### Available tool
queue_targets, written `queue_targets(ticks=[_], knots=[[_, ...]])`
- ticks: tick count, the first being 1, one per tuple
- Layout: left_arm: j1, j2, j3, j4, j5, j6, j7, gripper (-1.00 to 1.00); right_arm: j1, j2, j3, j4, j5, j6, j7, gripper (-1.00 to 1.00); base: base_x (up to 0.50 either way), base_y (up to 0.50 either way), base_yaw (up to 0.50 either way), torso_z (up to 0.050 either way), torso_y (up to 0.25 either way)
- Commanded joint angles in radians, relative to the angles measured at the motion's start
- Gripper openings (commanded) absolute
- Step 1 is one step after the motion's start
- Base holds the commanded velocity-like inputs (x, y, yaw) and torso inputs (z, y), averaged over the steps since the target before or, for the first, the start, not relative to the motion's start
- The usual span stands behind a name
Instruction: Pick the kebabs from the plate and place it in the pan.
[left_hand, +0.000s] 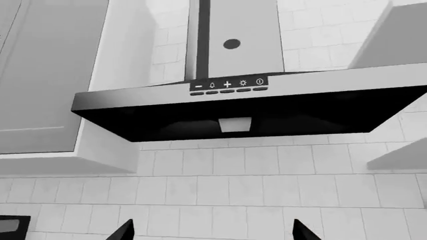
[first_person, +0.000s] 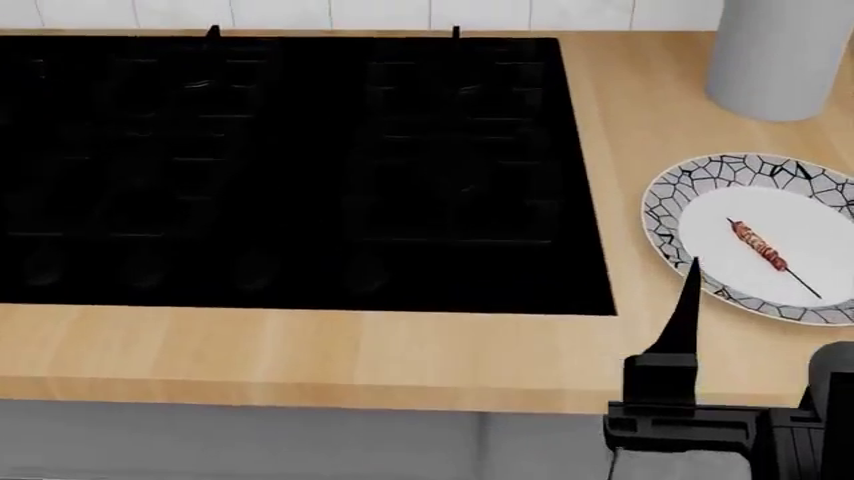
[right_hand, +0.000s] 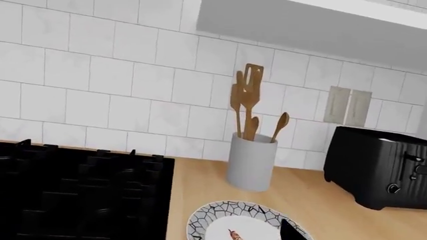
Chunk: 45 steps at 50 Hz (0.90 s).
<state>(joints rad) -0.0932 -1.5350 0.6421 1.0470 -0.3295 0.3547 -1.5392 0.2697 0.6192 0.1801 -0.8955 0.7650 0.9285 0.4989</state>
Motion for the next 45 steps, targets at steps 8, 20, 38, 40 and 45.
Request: queue_targets(ticks=[8, 20, 38, 40, 45], knots=[[0.878, 0.737, -1.039, 0.000, -0.030, 0.036, 0.763, 1.00, -0.023, 0.007, 0.012, 0.000, 0.005, -0.020, -0.002, 1.00, 0.36, -0.17, 0.00, 0.000, 0.000], [0.878, 0.741, -1.040, 0.000, -0.038, 0.033, 0.775, 1.00, -0.037, 0.014, 0.031, 0.010, 0.020, -0.020, -0.002, 1.00, 0.36, -0.17, 0.00, 0.000, 0.000], [0.878, 0.761, -1.068, 0.000, -0.061, 0.030, 0.812, 1.00, -0.072, 0.016, 0.032, 0.012, 0.009, -0.050, -0.013, 1.00, 0.36, -0.31, 0.00, 0.000, 0.001], [0.878, 0.795, -1.080, 0.000, -0.062, 0.034, 0.848, 1.00, -0.073, 0.019, 0.020, 0.017, 0.013, -0.049, -0.023, 1.00, 0.36, -0.28, 0.00, 0.000, 0.000], [0.878, 0.821, -1.087, 0.000, -0.072, 0.037, 0.872, 1.00, -0.085, 0.020, 0.029, 0.014, 0.015, -0.053, -0.021, 1.00, 0.36, -0.28, 0.00, 0.000, 0.002]])
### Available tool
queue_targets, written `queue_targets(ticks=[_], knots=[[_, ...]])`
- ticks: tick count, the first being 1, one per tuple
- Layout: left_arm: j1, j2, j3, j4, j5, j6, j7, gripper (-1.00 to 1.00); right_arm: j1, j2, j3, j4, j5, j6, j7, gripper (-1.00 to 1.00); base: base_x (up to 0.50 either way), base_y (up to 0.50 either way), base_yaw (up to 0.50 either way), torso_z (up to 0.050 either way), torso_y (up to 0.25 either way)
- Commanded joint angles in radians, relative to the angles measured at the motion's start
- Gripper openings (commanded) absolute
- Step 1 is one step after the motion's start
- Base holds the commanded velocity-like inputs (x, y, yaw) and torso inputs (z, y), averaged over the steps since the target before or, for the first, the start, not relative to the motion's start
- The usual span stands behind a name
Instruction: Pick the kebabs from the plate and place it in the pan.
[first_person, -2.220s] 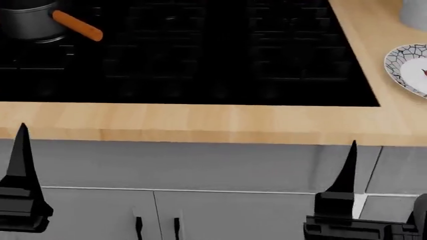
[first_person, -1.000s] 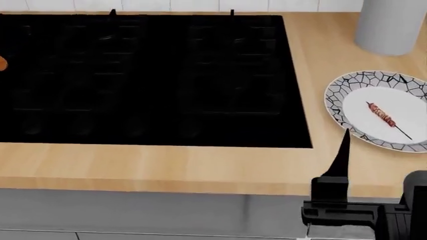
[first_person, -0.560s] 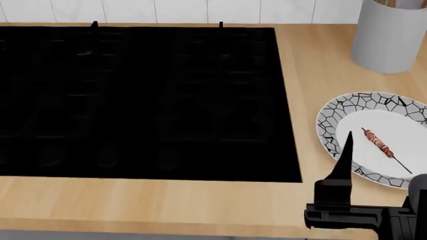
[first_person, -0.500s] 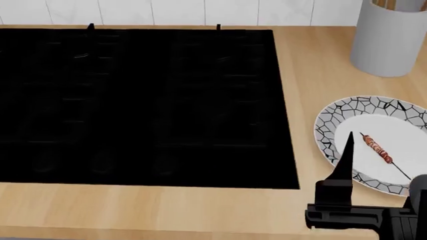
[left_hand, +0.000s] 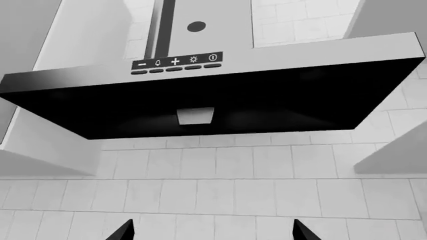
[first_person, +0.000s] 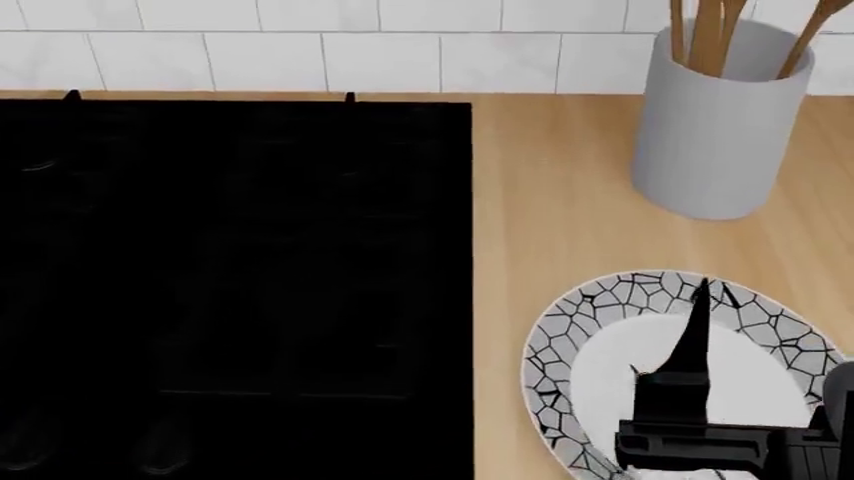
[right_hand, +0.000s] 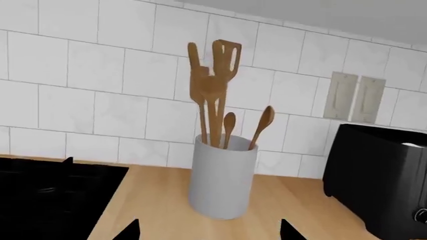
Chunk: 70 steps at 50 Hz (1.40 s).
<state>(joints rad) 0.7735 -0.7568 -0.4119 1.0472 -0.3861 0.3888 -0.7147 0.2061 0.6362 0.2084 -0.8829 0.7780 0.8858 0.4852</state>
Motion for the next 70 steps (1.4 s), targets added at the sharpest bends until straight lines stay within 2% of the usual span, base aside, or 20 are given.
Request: queue_targets(ticks=[1, 5, 17, 19, 24, 30, 34, 40, 45, 47, 56, 63, 70], knots=[[0.012, 0.031, -0.028, 0.000, -0.010, 0.000, 0.033, 1.00, -0.027, 0.002, 0.002, 0.002, -0.001, -0.014, -0.007, 1.00, 0.36, -0.28, 0.00, 0.000, 0.000], [0.012, 0.025, -0.024, 0.000, -0.009, 0.001, 0.028, 1.00, -0.039, 0.003, 0.017, -0.001, 0.004, -0.020, -0.007, 1.00, 0.36, -0.27, 0.00, 0.000, 0.000], [0.012, 0.135, -0.052, 0.000, -0.029, 0.003, 0.140, 1.00, -0.070, -0.009, 0.026, 0.017, 0.073, -0.026, -0.048, 1.00, 0.22, -0.11, 0.00, 0.000, 0.001], [0.012, 0.125, -0.205, 0.000, -0.178, -0.025, 0.202, 1.00, -0.076, -0.007, 0.030, 0.013, 0.073, -0.025, -0.042, 1.00, 0.00, 0.00, 0.00, 0.000, 0.000], [0.012, 0.123, -0.213, 0.000, -0.191, -0.036, 0.207, 1.00, -0.079, -0.002, 0.046, 0.008, 0.135, -0.003, -0.047, 1.00, 0.00, 0.00, 0.00, 0.000, 0.000], [0.012, 0.078, -0.186, 0.000, -0.176, -0.044, 0.152, 1.00, -0.062, 0.015, 0.039, 0.009, 0.199, 0.032, -0.052, 1.00, 0.00, 0.00, 0.00, 0.000, 0.000], [0.012, 0.083, -0.175, 0.000, -0.158, -0.046, 0.147, 1.00, -0.048, 0.025, 0.044, 0.026, 0.261, 0.058, -0.056, 1.00, 0.00, 0.00, 0.00, 0.000, 0.000], [0.012, 0.014, -0.100, 0.000, -0.094, -0.045, 0.053, 1.00, 0.003, 0.049, 0.086, 0.081, 0.433, 0.107, -0.035, 1.00, 0.00, 0.00, 0.00, 0.000, 0.000], [0.012, -0.053, -0.063, 0.000, -0.068, -0.052, -0.030, 1.00, 0.078, 0.114, 0.094, 0.120, 0.643, 0.178, 0.057, 1.00, 0.00, 0.00, 0.00, 0.000, 0.000], [0.012, -0.018, -0.061, 0.000, -0.062, -0.045, 0.001, 1.00, 0.114, 0.137, 0.088, 0.139, 0.708, 0.194, 0.106, 1.00, 0.00, 0.00, 0.00, 0.000, 0.000], [0.012, 0.023, -0.055, 0.000, -0.047, -0.047, 0.034, 1.00, 0.298, 0.268, -0.037, 0.211, 0.980, 0.260, 0.311, 1.00, 0.00, 0.00, 0.00, 0.000, 0.000], [0.012, 0.106, -0.084, 0.000, -0.060, -0.045, 0.120, 1.00, 0.521, 0.360, -0.245, 0.300, 1.211, 0.288, 0.488, 1.00, 0.00, 0.00, 0.00, 0.000, 0.000], [0.012, 0.118, -0.086, 0.000, -0.058, -0.055, 0.134, 1.00, 0.703, 0.395, -0.411, 0.343, 1.377, 0.287, 0.638, 1.00, 0.00, 0.00, 0.00, 0.000, 0.000]])
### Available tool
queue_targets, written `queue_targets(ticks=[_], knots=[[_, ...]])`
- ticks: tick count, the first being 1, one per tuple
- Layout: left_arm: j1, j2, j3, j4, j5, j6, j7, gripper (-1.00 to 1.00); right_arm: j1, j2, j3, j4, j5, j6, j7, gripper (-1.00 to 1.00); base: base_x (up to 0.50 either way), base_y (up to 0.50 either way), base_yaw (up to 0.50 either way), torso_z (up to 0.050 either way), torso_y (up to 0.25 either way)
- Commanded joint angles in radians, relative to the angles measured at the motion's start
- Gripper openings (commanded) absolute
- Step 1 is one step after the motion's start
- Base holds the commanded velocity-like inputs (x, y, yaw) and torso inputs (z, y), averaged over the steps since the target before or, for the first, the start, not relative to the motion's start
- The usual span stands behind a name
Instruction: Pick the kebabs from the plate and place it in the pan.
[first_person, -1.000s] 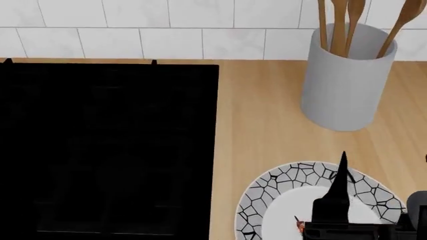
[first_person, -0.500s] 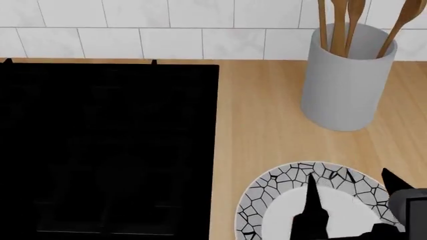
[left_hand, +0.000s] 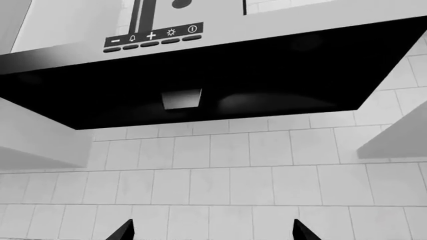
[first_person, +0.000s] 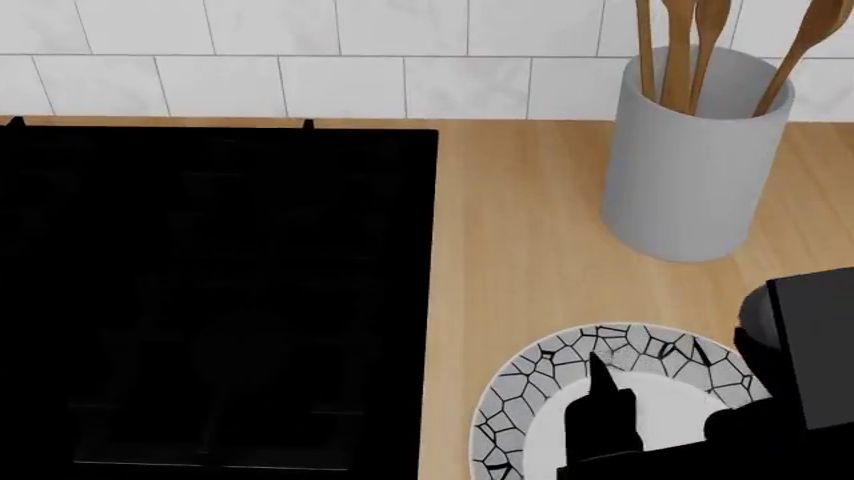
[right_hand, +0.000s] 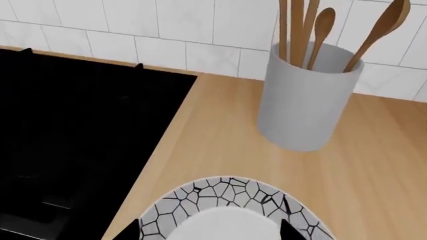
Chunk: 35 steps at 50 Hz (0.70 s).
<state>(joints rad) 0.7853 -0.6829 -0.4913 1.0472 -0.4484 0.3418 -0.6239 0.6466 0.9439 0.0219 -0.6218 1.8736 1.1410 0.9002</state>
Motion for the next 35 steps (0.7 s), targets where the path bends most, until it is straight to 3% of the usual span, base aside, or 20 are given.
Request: queue_targets(ticks=[1, 11, 23, 35], knots=[[0.000, 0.028, -0.005, 0.000, 0.002, -0.013, 0.028, 1.00, 0.303, 0.089, -0.278, 0.098, 0.310, 0.050, 0.256, 1.00, 0.00, 0.00, 0.00, 0.000, 0.000], [0.000, 0.026, -0.008, 0.000, -0.004, -0.010, 0.024, 1.00, 0.490, 0.085, -0.474, 0.172, 0.450, 0.110, 0.374, 1.00, 0.00, 0.00, 0.00, 0.000, 0.000], [0.000, 0.000, 0.001, 0.000, -0.001, -0.004, -0.005, 1.00, 0.579, 0.048, -0.642, 0.215, 0.517, 0.167, 0.444, 1.00, 0.00, 0.00, 0.00, 0.000, 0.000], [0.000, -0.001, 0.004, 0.000, 0.005, -0.008, -0.010, 1.00, 0.532, 0.018, -0.686, 0.237, 0.467, 0.202, 0.408, 1.00, 0.00, 0.00, 0.00, 0.000, 0.000]])
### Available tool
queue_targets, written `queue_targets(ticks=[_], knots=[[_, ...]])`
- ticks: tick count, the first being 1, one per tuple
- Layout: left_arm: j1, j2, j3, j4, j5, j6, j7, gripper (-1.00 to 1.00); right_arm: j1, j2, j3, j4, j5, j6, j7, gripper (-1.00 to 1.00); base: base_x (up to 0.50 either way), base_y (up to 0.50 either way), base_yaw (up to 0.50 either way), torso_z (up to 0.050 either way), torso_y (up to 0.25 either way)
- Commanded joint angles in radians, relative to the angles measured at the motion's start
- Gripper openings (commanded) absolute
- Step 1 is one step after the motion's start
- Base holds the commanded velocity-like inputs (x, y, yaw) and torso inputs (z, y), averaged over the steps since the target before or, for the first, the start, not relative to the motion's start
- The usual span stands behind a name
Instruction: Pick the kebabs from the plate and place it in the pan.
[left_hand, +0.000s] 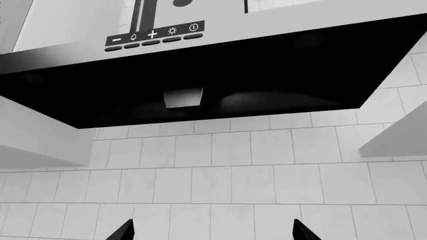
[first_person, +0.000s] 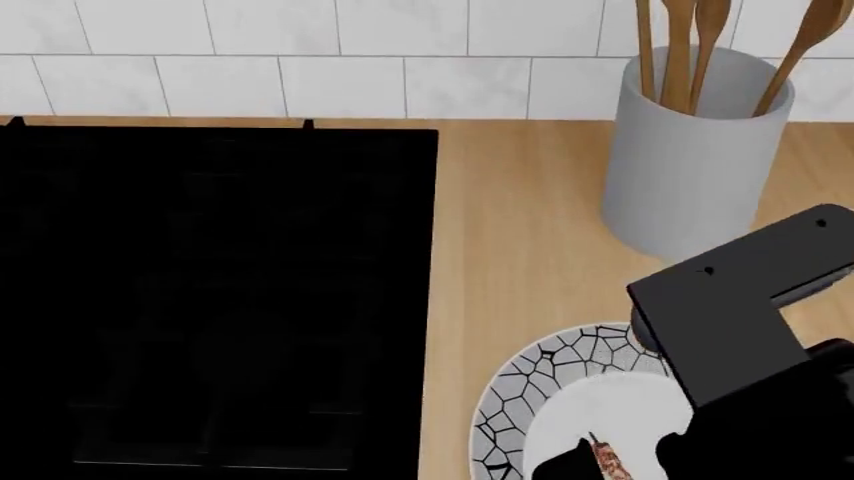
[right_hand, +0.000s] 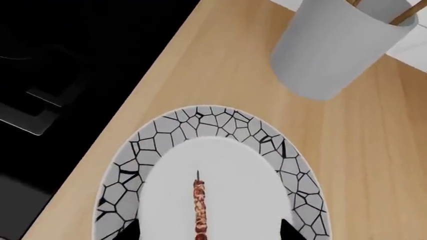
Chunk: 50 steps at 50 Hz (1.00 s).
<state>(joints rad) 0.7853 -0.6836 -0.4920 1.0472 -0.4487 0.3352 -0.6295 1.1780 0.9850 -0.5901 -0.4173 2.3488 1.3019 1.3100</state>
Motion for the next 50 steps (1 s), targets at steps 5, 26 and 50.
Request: queue_targets(ticks=[5, 26, 50], knots=[[0.000, 0.002, 0.006, 0.000, 0.007, 0.002, -0.003, 1.00, -0.007, -0.039, -0.081, 0.041, -0.040, 0.062, -0.019, 1.00, 0.00, 0.00, 0.00, 0.000, 0.000], [0.000, -0.036, 0.029, 0.000, 0.024, -0.001, -0.051, 1.00, -0.053, -0.073, -0.057, 0.087, -0.162, 0.097, -0.120, 1.00, 0.00, 0.00, 0.00, 0.000, 0.000], [0.000, 0.058, -0.036, 0.000, -0.033, -0.009, 0.058, 1.00, -0.089, -0.100, -0.065, 0.125, -0.269, 0.109, -0.200, 1.00, 0.00, 0.00, 0.00, 0.000, 0.000]])
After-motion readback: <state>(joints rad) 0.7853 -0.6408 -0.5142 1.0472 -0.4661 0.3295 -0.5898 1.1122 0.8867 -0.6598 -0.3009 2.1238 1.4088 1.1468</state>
